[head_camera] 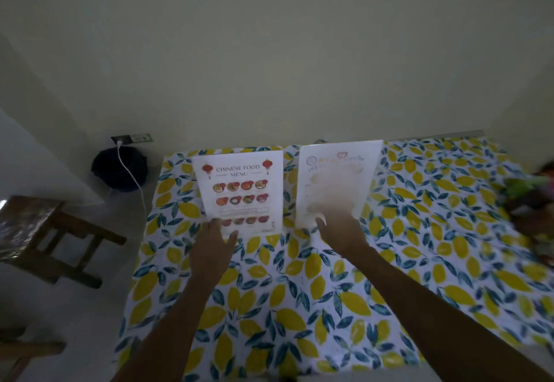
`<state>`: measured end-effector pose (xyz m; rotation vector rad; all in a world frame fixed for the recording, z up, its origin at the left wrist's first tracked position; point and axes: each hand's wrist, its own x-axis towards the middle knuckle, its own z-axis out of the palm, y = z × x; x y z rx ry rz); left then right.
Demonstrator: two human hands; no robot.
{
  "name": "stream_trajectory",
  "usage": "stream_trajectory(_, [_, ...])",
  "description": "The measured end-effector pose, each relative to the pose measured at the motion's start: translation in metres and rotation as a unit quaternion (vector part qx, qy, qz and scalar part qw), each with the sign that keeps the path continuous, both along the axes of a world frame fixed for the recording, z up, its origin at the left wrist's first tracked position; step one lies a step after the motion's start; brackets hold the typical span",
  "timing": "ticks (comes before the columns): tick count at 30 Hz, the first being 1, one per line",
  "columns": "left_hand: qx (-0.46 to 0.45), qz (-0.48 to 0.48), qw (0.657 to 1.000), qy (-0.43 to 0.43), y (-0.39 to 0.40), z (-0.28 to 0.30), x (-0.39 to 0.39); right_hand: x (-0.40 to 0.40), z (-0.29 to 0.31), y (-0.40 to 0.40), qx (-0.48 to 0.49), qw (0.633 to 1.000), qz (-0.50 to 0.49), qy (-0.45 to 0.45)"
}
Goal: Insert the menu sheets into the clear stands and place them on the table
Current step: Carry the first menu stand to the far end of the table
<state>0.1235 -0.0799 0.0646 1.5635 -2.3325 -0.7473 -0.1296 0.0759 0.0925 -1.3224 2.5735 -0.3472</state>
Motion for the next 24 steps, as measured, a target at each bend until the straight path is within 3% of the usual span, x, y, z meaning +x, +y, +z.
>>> stream_trajectory(9, [0.012,-0.086,0.996,0.038,0.059,0.013,-0.082,-0.041,0.013,0.067,0.017,0.998,-0.038,0.036])
stream_trajectory(15, [0.107,-0.142,0.981,0.077,0.068,0.001,-0.147,-0.095,-0.003,0.078,-0.013,0.999,-0.052,-0.003])
stream_trajectory(24, [0.103,0.018,0.991,0.088,0.065,-0.017,-0.214,-0.165,-0.05,0.036,-0.089,0.977,-0.084,-0.177])
